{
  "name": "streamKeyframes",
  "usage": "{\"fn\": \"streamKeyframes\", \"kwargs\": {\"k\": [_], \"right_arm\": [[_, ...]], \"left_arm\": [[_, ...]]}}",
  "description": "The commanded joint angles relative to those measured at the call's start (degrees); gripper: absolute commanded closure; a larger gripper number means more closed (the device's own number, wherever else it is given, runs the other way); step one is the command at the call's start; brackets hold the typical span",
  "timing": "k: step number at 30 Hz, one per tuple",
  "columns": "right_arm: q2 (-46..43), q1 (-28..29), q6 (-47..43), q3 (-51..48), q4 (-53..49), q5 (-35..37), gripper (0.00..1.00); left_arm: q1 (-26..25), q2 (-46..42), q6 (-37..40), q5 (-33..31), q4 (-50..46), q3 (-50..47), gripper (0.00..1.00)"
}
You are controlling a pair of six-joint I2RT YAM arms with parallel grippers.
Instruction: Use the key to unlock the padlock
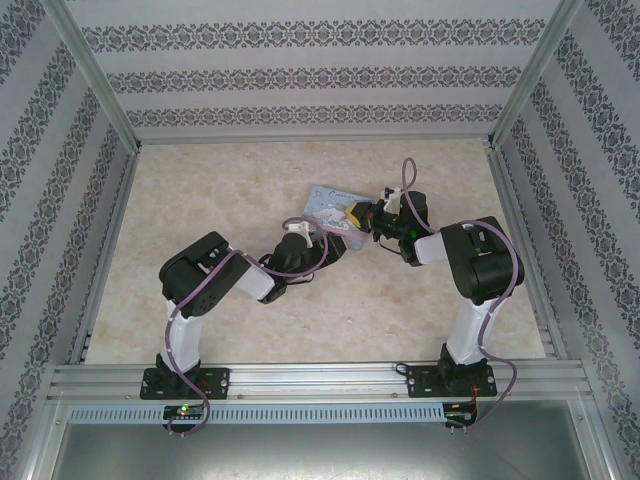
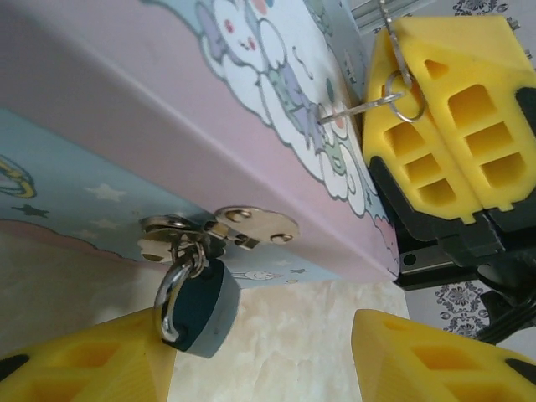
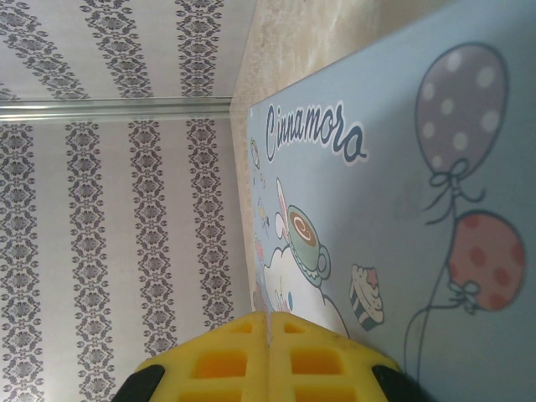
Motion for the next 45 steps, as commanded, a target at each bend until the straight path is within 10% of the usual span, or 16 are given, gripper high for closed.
{"fn": "streamKeyframes", "kwargs": {"k": [1,35,45], "right_arm": [[1.5,-0.2,-0.2,-1.4,0.3,-0.2,1.0],[1.3,-0.2,0.1,-1.3,0.7,-0.7,1.0],[-14.1,0.0,-1.7,-5.9,-2.6,-2.0,1.0]], "left_arm": [[-0.9,2.1,-1.9,-0.2,4.6,1.2,0.43],[-1.4,2.7,-5.2,-6.4,2.4,-0.6,0.89],[0.1,-2.7,-8.7,-2.5,-4.9,-0.9,1.0]]}}
